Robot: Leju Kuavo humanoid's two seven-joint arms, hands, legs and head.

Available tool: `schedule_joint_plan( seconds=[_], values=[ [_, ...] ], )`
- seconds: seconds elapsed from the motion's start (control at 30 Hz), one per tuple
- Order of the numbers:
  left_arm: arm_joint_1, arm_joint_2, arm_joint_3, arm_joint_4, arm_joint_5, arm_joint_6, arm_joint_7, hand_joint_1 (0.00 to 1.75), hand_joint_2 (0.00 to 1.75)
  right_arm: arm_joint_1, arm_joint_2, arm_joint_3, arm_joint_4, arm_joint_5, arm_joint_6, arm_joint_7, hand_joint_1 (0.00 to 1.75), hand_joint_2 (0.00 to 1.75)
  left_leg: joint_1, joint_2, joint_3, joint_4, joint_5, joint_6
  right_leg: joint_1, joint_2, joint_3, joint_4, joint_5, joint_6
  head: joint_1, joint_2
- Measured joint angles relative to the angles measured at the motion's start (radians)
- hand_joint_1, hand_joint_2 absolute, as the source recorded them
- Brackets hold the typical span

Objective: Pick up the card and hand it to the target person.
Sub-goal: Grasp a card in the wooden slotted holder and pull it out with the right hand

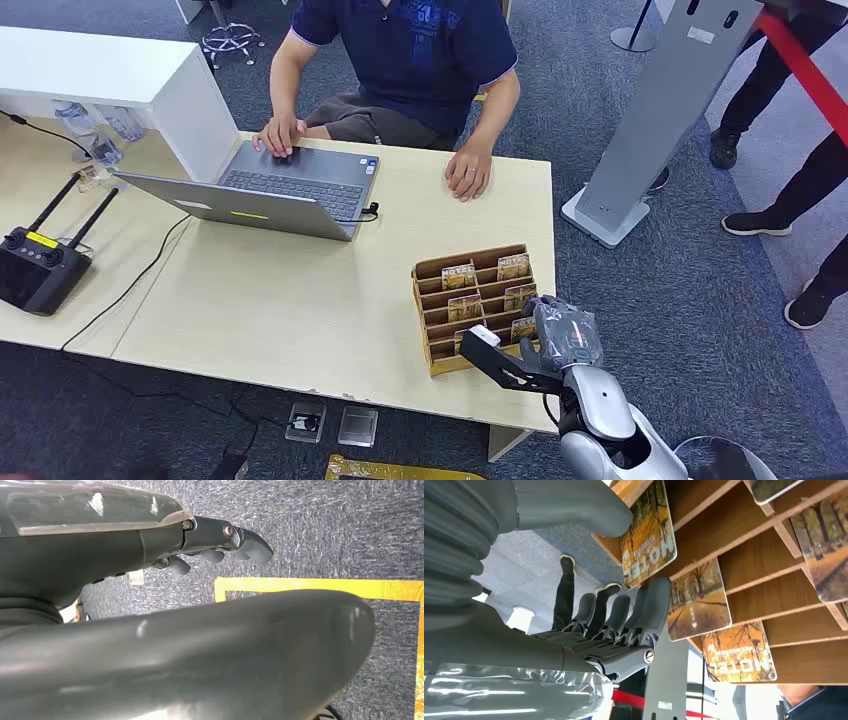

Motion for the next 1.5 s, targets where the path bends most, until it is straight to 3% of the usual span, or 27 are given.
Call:
schedule_joint_plan(
  seconds=[0.3, 0.53, 0.9, 1.5],
  values=[
    [0.000, 0.000, 0.000, 0.000, -0.002, -0.001, -0.002, 0.00, 0.00, 0.016, 0.000, -0.012, 0.000, 0.000, -0.001, 0.000, 1.03, 1.75, 0.000, 0.000, 0.000, 0.000, 0.000, 0.000, 0.000, 0.000, 0.000, 0.000, 0.000, 0.000, 0.000, 0.000],
    [0.000, 0.000, 0.000, 0.000, -0.003, -0.001, -0.002, 0.00, 0.00, 0.022, 0.000, -0.015, 0.000, 0.000, -0.001, 0.001, 1.05, 1.75, 0.000, 0.000, 0.000, 0.000, 0.000, 0.000, 0.000, 0.000, 0.000, 0.000, 0.000, 0.000, 0.000, 0.000],
    [0.000, 0.000, 0.000, 0.000, -0.003, 0.001, -0.002, 0.00, 0.00, 0.022, -0.001, -0.024, 0.000, 0.002, -0.005, 0.000, 1.68, 1.75, 0.000, 0.000, 0.000, 0.000, 0.000, 0.000, 0.000, 0.000, 0.000, 0.000, 0.000, 0.000, 0.000, 0.000],
    [0.000, 0.000, 0.000, 0.000, -0.006, 0.004, -0.002, 0.00, 0.00, 0.023, 0.000, -0.030, -0.001, 0.012, -0.025, -0.006, 1.68, 1.75, 0.000, 0.000, 0.000, 0.000, 0.000, 0.000, 0.000, 0.000, 0.000, 0.000, 0.000, 0.000, 0.000, 0.000]
  ],
)
